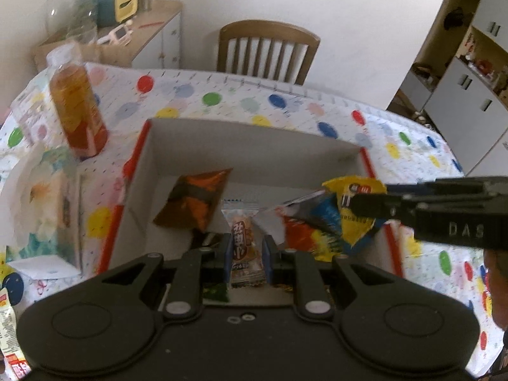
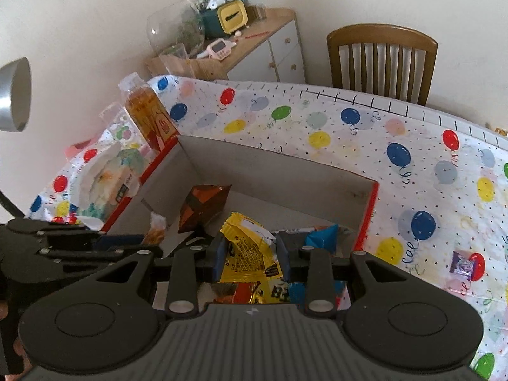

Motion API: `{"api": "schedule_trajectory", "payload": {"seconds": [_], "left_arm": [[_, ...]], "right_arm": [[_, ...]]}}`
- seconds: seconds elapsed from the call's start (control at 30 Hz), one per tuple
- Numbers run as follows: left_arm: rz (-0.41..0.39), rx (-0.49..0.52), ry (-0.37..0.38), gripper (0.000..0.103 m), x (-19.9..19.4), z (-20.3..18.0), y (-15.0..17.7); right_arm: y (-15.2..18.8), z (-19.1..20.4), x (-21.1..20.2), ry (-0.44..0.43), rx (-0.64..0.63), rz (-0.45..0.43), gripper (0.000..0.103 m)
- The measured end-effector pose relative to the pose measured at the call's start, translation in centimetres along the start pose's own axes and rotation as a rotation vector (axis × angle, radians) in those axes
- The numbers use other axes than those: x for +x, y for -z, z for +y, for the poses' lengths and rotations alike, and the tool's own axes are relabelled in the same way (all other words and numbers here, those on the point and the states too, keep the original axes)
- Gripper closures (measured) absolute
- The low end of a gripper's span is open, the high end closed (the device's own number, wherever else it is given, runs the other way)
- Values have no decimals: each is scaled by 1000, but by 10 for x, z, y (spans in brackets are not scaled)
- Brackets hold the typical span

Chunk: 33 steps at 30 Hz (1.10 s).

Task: Organize snacks
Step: 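Carry the wrapped snack and M&M's packet over the white box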

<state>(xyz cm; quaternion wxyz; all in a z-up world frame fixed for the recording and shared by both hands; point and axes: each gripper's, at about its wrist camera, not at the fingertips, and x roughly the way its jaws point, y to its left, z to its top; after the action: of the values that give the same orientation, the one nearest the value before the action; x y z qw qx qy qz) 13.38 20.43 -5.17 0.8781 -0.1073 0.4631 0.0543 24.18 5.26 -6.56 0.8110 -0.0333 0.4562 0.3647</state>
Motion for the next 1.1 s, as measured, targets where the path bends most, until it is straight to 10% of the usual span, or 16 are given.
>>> {"api": "schedule_trajectory", "payload": {"seconds": [1.0,1.1], "left_arm": [[160,-21,-85,86,61,46,16],[173,-25,-92,86,64,47,17]], "right_arm": [[-9,3,59,50,9,73,70],[-8,4,53,54,6,64,55]]}}
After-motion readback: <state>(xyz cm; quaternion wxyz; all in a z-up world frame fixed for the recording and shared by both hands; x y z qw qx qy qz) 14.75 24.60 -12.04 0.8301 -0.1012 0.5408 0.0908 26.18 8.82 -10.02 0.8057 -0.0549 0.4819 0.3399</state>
